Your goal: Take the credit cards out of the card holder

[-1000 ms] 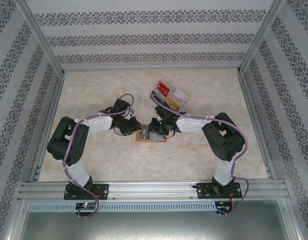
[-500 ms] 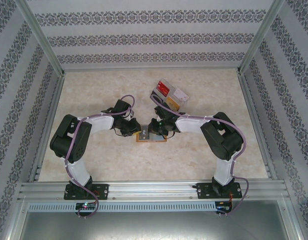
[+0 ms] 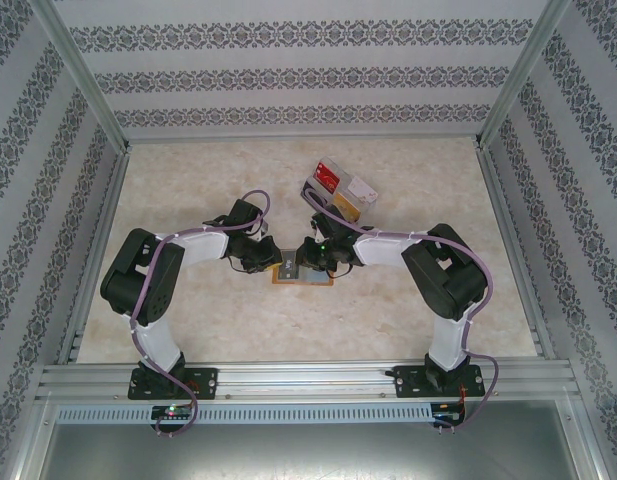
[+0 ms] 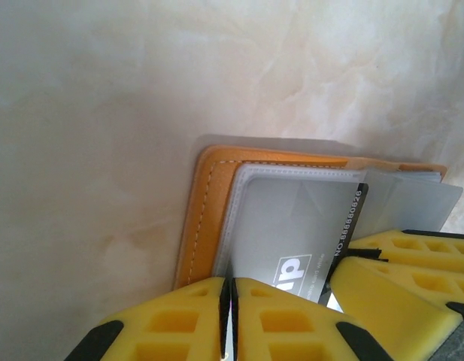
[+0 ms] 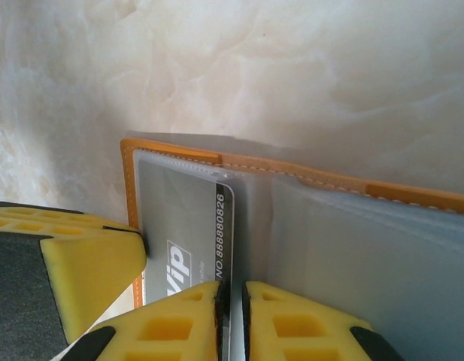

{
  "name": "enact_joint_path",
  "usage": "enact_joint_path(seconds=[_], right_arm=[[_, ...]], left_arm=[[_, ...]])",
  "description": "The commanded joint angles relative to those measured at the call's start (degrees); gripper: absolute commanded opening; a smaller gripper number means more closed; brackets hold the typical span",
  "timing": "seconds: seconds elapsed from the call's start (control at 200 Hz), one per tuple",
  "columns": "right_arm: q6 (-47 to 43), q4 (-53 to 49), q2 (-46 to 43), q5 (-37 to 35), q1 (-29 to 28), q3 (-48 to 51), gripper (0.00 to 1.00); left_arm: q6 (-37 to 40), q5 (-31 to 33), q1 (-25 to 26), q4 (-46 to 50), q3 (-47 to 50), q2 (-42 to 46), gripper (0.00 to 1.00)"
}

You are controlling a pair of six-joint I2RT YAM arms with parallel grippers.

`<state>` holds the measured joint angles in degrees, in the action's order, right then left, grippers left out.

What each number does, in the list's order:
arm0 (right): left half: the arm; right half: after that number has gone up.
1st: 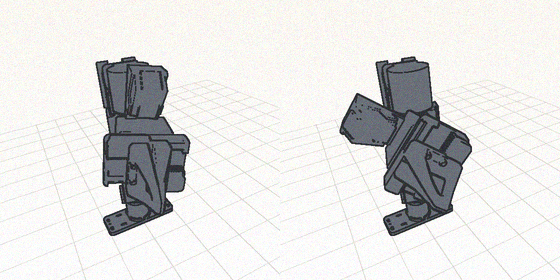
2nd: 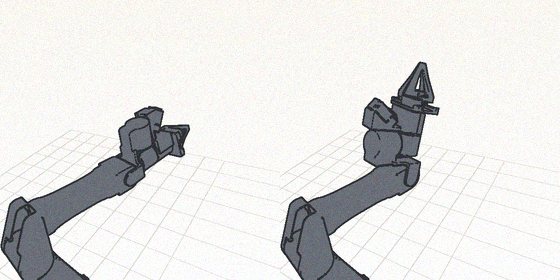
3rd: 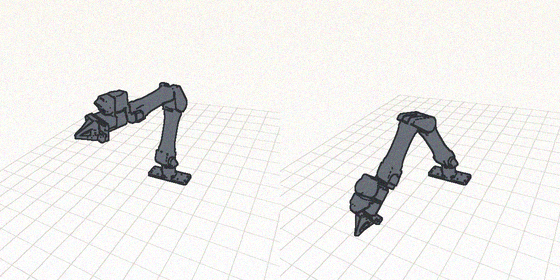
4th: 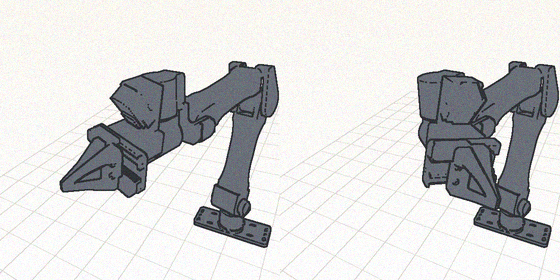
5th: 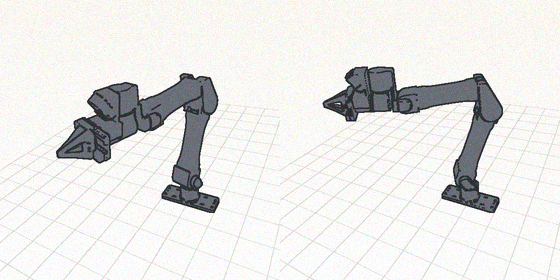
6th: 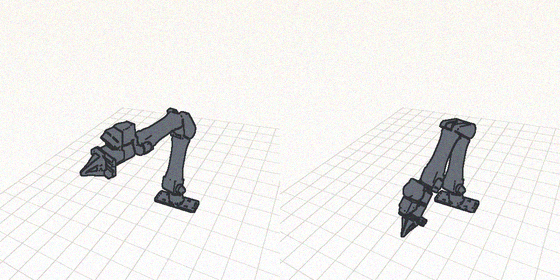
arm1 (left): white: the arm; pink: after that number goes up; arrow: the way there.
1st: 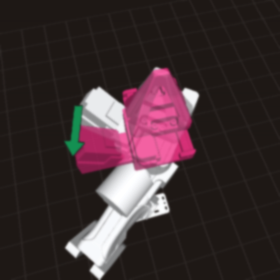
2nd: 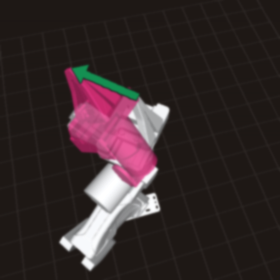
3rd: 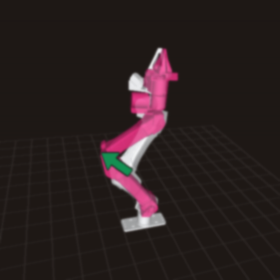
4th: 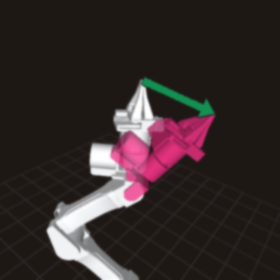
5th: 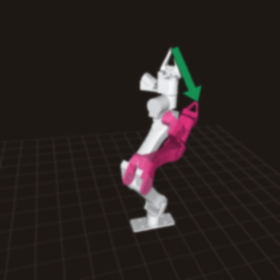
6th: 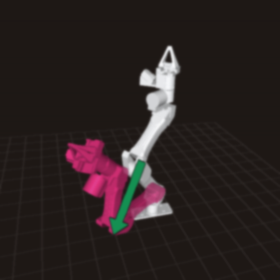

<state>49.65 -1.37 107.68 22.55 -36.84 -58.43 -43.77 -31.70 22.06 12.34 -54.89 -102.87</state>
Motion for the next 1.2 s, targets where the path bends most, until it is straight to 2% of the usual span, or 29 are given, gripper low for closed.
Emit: enact_joint_path(seconds=[0.0,0.315,0.914,1.199], right_arm=[[0.47,1.78,0.69,1.79,0.46,0.84,0.18],[0.64,3.12,0.44,2.36,0.57,1.47,0.16],[0.77,3.96,-1.93,1.70,2.38,4.44,0.07],[0.86,5.11,-3.88,1.34,2.94,5.97,0.06]], left_arm=[[1.05,1.90,0.56,0.34,0.12,-1.63,0.14],[1.04,1.59,0.49,-0.10,0.35,-1.39,0.14],[0.53,1.20,0.44,-2.49,1.92,0.56,0.31],[0.65,1.37,0.44,-2.70,2.47,0.84,0.34]])
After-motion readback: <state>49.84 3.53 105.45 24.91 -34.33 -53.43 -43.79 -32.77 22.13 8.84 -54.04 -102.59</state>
